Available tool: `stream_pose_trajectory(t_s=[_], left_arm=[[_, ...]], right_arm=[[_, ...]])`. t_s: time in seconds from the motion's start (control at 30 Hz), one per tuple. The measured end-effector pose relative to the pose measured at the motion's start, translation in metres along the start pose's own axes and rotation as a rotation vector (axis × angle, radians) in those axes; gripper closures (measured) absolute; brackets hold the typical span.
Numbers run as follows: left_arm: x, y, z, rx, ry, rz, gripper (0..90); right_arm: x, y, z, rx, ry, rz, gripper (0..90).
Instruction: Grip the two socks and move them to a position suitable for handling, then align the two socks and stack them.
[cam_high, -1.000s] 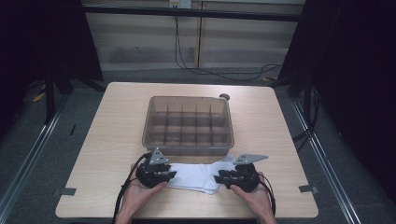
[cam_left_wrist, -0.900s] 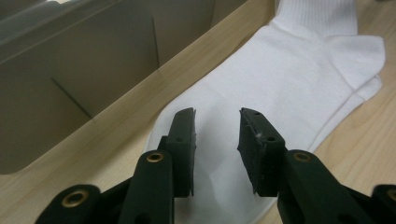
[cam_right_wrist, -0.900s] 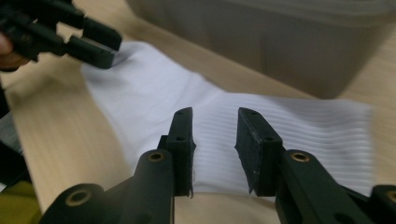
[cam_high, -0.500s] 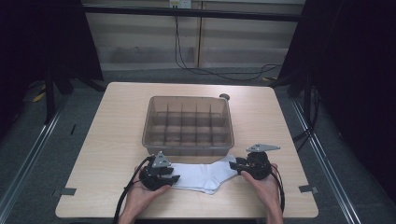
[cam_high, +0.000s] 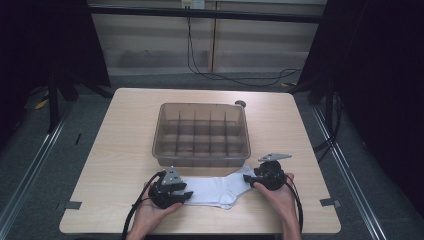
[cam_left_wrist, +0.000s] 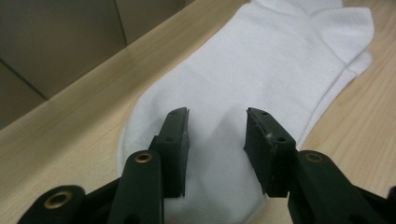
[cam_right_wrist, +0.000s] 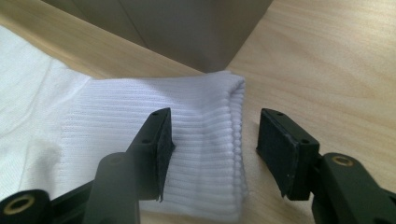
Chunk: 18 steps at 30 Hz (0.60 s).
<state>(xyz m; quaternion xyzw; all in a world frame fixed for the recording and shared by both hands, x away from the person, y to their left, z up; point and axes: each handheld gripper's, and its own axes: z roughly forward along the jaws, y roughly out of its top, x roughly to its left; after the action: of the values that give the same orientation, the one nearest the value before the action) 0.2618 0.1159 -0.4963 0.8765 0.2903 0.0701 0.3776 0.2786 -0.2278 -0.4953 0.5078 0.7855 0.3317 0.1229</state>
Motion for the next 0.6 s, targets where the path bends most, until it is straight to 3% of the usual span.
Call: stream_pose_trajectory(t_s=[0.1, 0.37, 0.6], left_arm=[[0.0003, -0.0002, -0.0001, 0.0, 0.0, -0.001, 59.8], [-0.0001, -0.0005, -0.0005, 0.001, -0.001, 0.002, 59.8], [-0.0019, -0.0021, -0.0011, -0.003, 0.0, 0.008, 59.8]], right_arm=[[0.0013, -0.0002, 0.0001, 0.001, -0.005, -0.013, 47.6], [0.0014, -0.0005, 0.0001, -0.002, 0.044, -0.007, 73.0], [0.0015, -0.0009, -0.0022, -0.008, 0.072, 0.016, 77.5]])
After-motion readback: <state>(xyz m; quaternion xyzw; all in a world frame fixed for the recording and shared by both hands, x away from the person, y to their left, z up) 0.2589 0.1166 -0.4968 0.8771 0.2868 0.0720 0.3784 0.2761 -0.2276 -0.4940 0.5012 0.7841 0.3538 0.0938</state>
